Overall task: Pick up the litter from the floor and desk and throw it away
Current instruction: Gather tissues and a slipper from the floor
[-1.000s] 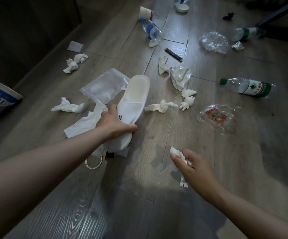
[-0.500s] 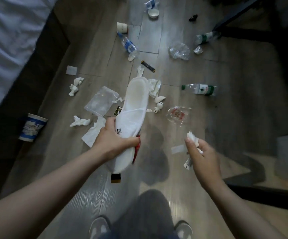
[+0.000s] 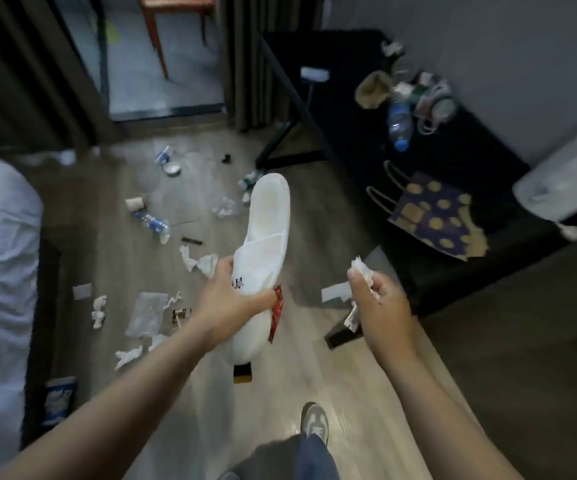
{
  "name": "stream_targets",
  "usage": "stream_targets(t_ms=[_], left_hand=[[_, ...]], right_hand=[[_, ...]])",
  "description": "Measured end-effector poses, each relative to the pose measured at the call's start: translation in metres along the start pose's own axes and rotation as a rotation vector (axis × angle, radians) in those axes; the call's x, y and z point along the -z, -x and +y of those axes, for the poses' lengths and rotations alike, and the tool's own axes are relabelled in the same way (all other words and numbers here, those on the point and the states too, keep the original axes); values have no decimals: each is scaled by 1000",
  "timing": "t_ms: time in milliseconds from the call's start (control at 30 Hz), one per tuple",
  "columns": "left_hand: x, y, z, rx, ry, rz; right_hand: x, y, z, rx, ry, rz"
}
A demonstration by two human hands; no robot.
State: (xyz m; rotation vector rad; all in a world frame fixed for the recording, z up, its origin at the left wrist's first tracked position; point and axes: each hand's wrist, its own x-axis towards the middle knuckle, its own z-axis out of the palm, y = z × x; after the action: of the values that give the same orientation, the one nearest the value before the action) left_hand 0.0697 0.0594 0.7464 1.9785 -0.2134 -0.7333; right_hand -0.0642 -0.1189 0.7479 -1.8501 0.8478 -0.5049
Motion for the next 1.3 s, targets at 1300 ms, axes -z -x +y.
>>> stream_targets(t_ms=[1300], left_hand=[[-493,983,5,-881,-459,-1691]], right_hand=[[514,1052,6,-468,164,1937]])
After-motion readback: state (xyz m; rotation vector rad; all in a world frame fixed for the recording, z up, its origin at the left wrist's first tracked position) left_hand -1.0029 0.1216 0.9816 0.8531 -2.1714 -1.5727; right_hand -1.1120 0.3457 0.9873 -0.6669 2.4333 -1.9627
